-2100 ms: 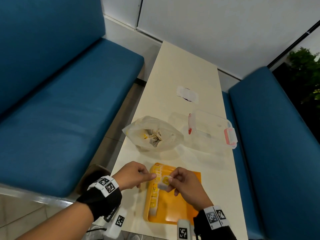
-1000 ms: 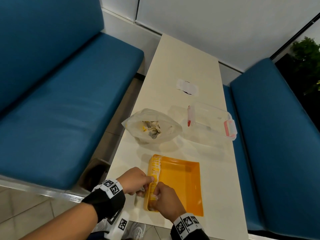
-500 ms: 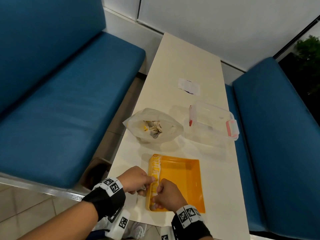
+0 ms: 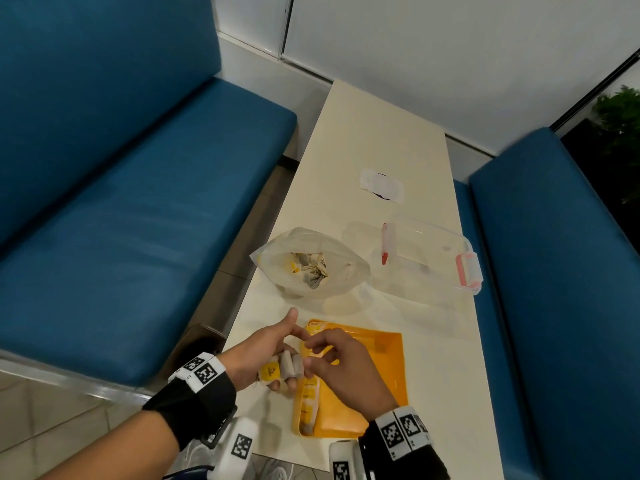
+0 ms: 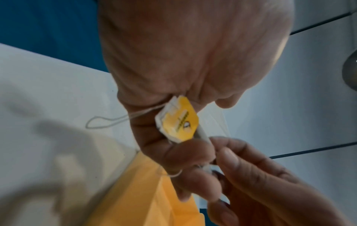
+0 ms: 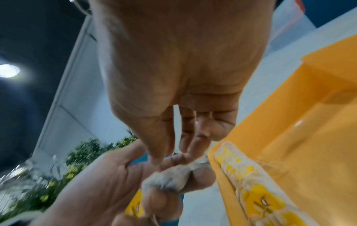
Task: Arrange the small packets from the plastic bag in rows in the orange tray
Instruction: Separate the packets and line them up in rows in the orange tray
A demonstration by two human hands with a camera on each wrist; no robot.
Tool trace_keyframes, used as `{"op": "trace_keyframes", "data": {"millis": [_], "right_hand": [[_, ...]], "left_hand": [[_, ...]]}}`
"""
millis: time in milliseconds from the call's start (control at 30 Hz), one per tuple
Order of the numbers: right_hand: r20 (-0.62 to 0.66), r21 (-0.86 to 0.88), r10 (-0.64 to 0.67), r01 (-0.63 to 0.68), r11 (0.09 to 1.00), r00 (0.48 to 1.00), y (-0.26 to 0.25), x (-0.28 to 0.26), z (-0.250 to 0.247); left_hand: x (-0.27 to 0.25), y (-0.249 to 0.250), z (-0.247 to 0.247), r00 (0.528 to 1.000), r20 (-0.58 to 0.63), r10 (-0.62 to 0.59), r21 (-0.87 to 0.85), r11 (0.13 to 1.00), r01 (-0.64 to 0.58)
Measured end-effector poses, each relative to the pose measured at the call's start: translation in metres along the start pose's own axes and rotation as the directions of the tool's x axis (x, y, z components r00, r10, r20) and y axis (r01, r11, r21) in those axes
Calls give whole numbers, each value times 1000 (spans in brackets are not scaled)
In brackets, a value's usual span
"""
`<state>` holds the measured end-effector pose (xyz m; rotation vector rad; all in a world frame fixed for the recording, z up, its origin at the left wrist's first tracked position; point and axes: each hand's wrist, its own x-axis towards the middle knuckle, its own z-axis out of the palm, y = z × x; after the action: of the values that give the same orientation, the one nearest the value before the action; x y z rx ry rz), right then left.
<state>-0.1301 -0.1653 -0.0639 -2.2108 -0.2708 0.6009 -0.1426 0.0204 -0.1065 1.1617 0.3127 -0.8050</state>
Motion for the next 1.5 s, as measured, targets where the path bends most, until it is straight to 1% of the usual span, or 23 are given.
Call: {"op": "trace_keyframes", "data": {"millis": [67, 100, 167, 233, 267, 367, 467, 567, 733, 867, 933, 1000, 1067, 1100, 1133, 1167, 1200, 1233, 1267, 1333, 1400, 1433, 1500], "right_hand": [[-6, -14, -44, 44, 999, 999, -5, 1, 4], [-29, -10, -22, 22, 1000, 999, -6, 3, 4], [-104, 56, 73, -68, 996, 992, -3, 9, 1], [-130, 130, 166, -149, 980, 978, 3, 12, -4], [-109, 172, 205, -185, 968, 973, 4, 12, -7], [27, 323, 295, -288, 902, 955, -1, 9, -10], [123, 414, 331, -352, 840, 936, -8, 10, -11], [138, 455, 317, -344, 821, 939, -11, 13, -12], [60, 525, 320, -303, 795, 945, -5, 18, -16], [61, 619, 329, -295, 728, 942, 3, 18, -22], [63, 667, 327, -284, 689, 943, 6, 17, -23], [58, 690, 325, -273, 670, 944, 8, 14, -21], [57, 676, 333, -282, 681, 941, 11, 12, -19], [27, 604, 331, -279, 746, 943, 14, 12, -17], [-42, 464, 312, -258, 848, 949, 16, 12, -18], [-127, 282, 264, -220, 934, 956, 18, 12, -19], [-194, 128, 181, -159, 979, 964, 17, 11, -21], [-220, 30, 90, -86, 996, 971, 14, 10, -23], [-205, -7, 18, -20, 1000, 979, 11, 10, -24], [-133, -8, -56, 56, 998, 989, 7, 11, -24], [-111, 13, -66, 68, 998, 992, 5, 12, -24], [-116, 25, -59, 62, 998, 992, 4, 12, -24], [-124, 46, -40, 46, 998, 991, 4, 13, -24]], "left_hand": [[2, 3, 4, 1000, -3, 18, -49, 999, -19], [3, 5, 7, 999, -8, 42, -56, 998, -43], [5, 6, 9, 993, -33, 116, -9, 993, -116], [6, 6, 10, 986, -49, 162, 23, 987, -161], [6, 6, 10, 984, -49, 170, 20, 985, -169], [5, 9, 12, 979, -57, 195, 21, 981, -194], [7, 13, 16, 972, -73, 223, 40, 974, -221], [11, 16, 18, 966, -61, 252, 58, 967, -248], [11, 19, 12, 972, -68, 226, 78, 972, -221], [6, 17, 4, 970, -61, 236, 78, 970, -231], [5, 15, 2, 963, -70, 259, 121, 961, -249], [7, 14, 4, 948, -114, 297, 195, 942, -271], [11, 15, 6, 911, -186, 367, 319, 900, -298], [12, 17, 6, 886, -205, 416, 409, 859, -309], [13, 18, 5, 862, -197, 467, 511, 799, -317], [13, 20, 6, 848, -161, 504, 605, 730, -319], [12, 22, 7, 845, -118, 522, 674, 667, -318], [11, 24, 9, 846, -78, 527, 714, 622, -322], [10, 26, 12, 849, -46, 526, 737, 592, -327], [10, 31, 18, 848, 1, 530, 803, 505, -316], [11, 34, 22, 832, 33, 553, 874, 388, -293], [11, 34, 23, 822, 40, 568, 893, 349, -284], [11, 33, 24, 804, 30, 594, 903, 328, -276]]}}
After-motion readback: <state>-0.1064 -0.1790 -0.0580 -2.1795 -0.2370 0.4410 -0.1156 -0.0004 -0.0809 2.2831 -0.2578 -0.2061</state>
